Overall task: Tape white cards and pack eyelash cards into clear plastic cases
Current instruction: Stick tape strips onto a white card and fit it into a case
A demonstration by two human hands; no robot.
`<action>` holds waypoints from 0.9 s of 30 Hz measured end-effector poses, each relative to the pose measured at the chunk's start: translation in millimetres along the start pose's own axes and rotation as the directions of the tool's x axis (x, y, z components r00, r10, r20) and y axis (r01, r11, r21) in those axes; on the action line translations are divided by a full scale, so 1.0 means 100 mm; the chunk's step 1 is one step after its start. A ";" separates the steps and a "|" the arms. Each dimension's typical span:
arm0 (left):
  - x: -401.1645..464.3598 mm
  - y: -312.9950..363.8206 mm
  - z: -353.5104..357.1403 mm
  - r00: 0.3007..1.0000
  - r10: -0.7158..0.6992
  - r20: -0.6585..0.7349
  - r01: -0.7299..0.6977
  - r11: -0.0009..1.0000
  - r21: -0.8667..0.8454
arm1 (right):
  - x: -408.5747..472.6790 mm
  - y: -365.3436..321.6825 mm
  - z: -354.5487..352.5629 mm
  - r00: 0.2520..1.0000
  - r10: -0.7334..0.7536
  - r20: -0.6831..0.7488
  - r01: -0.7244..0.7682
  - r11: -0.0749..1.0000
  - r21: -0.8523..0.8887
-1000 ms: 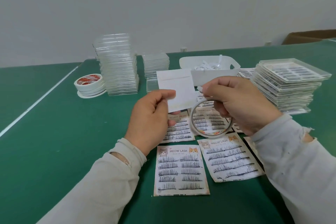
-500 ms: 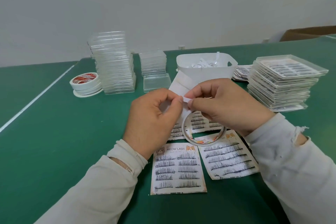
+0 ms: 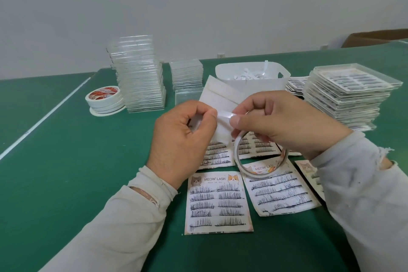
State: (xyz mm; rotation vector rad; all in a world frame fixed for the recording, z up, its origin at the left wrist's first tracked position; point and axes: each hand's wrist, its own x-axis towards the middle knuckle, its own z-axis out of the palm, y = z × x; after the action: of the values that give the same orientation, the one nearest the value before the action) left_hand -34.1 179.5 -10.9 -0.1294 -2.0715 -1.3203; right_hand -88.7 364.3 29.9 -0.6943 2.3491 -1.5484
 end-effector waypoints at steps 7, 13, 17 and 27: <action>0.05 -0.04 -0.03 0.967 -0.224 0.122 0.250 0.925 -0.287 | 0.02 0.01 -0.05 0.991 0.005 -0.131 0.013 0.991 0.136; 0.08 -0.12 -0.07 0.948 -0.178 0.263 0.231 0.954 -0.189 | -0.02 -0.01 -0.10 0.997 0.009 -0.080 0.009 0.973 0.233; 0.07 -0.13 -0.04 0.944 -0.163 0.288 0.227 0.953 -0.202 | -0.01 0.00 -0.03 0.999 -0.016 -0.038 0.023 0.980 0.198; 0.05 -0.10 -0.04 0.928 -0.144 0.344 0.210 0.964 -0.162 | 0.02 0.06 0.08 0.996 -0.094 0.004 0.094 0.995 0.023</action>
State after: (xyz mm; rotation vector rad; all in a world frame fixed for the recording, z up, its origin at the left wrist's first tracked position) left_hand -40.1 170.0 -15.0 -0.2708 -2.2661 -1.7148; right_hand -88.4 358.5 20.9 -0.8131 2.3228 -1.6070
